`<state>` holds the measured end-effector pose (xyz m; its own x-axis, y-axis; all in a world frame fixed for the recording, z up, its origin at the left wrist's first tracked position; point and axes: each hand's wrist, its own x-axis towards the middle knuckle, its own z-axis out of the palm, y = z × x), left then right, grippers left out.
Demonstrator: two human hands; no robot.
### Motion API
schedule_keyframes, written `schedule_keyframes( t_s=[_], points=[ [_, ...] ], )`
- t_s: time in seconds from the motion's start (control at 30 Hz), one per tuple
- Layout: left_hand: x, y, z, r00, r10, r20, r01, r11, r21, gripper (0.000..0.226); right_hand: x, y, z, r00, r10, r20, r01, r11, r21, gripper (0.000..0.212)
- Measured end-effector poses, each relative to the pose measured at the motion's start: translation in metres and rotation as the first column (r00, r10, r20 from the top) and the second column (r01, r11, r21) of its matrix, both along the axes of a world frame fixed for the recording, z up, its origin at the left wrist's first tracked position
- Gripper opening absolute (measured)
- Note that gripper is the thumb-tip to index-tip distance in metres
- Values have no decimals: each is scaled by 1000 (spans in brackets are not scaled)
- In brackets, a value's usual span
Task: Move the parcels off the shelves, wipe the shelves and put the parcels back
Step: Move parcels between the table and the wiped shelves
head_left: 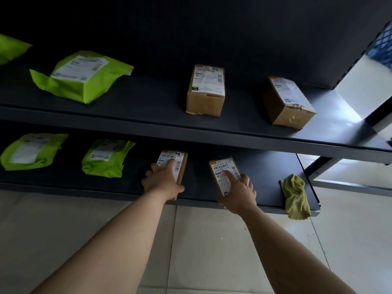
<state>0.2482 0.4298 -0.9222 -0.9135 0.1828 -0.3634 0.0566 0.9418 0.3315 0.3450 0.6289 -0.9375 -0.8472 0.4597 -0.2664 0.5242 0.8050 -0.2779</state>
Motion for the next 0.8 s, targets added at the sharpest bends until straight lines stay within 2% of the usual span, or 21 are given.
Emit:
schedule_keyframes(
  t_s=[0.27, 0.53, 0.63, 0.8],
  points=[
    [-17, 33, -35, 1000, 8, -24, -6, 998, 57, 85, -17, 27, -28, 994, -110, -24, 109, 993, -42, 90],
    [-17, 57, -65, 997, -19, -73, 27, 994, 102, 76, -34, 45, -48, 973, -218, -80, 211, 974, -80, 75],
    [-22, 60, -74, 996, -53, -78, 61, 992, 109, 80, -38, 50, -57, 965, -239, -113, 231, 970, -81, 72],
    [-29, 59, -79, 994, -98, -41, 102, 988, 117, 96, -40, 54, -67, 976, -191, -109, 186, 981, -49, 82]
  ],
)
